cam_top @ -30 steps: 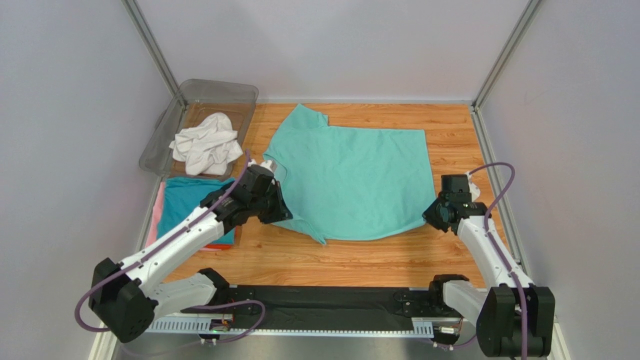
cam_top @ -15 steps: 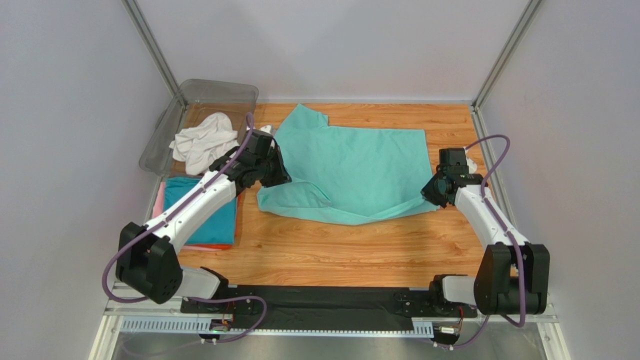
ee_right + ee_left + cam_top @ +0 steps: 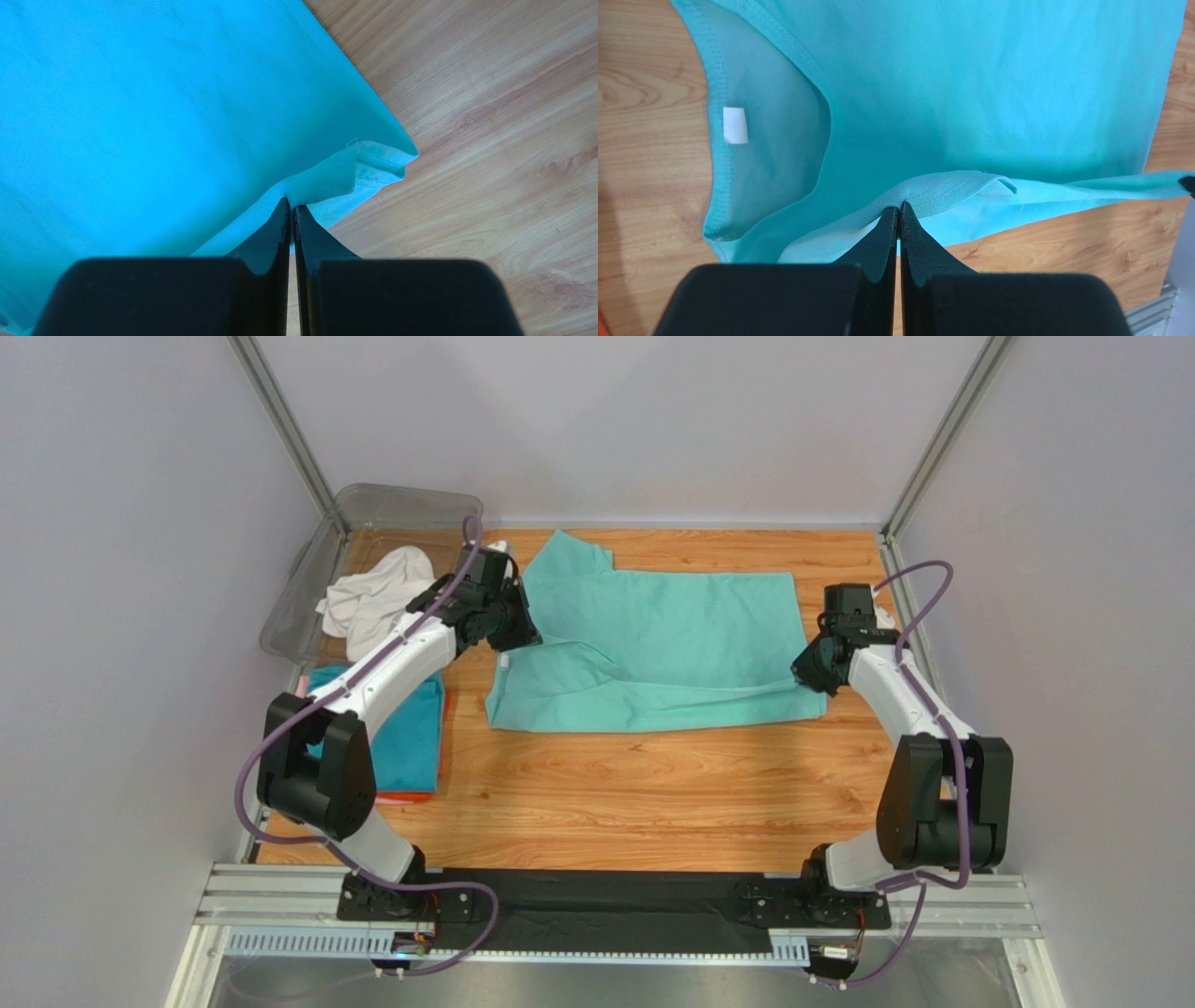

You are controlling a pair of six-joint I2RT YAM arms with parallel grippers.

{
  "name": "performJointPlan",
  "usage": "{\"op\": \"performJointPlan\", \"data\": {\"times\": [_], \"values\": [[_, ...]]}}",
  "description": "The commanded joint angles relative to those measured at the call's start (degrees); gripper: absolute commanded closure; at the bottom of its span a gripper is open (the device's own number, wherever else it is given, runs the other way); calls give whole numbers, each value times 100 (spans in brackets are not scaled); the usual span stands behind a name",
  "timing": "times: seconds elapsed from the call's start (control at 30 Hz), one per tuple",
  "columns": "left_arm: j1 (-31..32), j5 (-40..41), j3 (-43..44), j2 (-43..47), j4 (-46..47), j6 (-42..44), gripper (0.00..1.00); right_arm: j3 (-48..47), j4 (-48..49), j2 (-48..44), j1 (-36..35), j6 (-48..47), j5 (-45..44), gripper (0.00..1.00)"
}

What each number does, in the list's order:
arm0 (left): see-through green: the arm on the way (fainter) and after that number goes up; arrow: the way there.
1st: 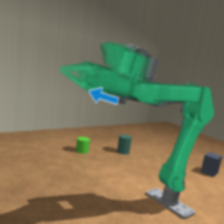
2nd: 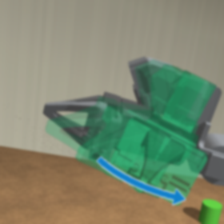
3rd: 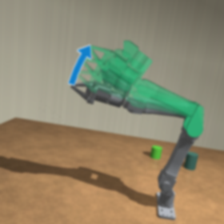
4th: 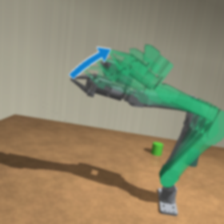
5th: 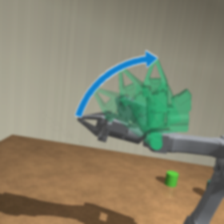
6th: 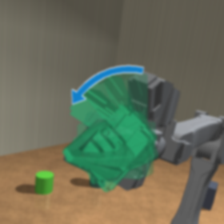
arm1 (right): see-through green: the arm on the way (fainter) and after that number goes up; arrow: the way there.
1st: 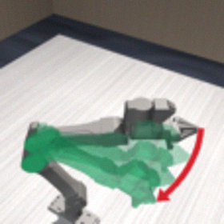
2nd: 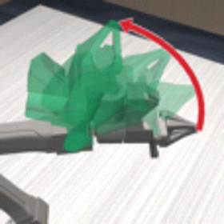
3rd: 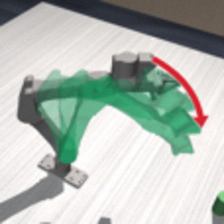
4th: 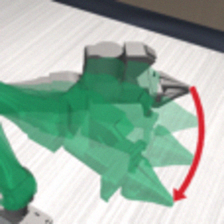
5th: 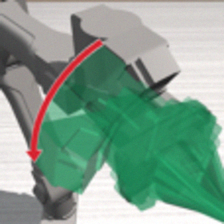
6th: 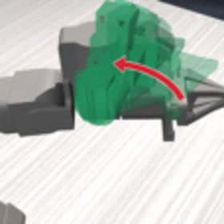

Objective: Fold and stack the t-shirts
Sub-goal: Fold the tshirt

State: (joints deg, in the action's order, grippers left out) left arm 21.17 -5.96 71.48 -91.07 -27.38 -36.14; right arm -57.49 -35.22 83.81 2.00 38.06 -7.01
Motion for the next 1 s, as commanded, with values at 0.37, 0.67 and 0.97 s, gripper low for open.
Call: {"op": "performJointPlan", "data": {"times": [0.37, 0.67, 0.97], "values": [[-183, 271, 955, -1000, 434, 379, 100, -631, 288, 768, 99, -62, -91, 97], [-306, 525, 2139, -2090, 32, 512, 41, -1359, 350, 1489, 257, -343, -442, 31], [-324, -43, 1784, -1590, 30, 354, 0, -1089, 340, 726, 231, -669, 329, 0]]}}
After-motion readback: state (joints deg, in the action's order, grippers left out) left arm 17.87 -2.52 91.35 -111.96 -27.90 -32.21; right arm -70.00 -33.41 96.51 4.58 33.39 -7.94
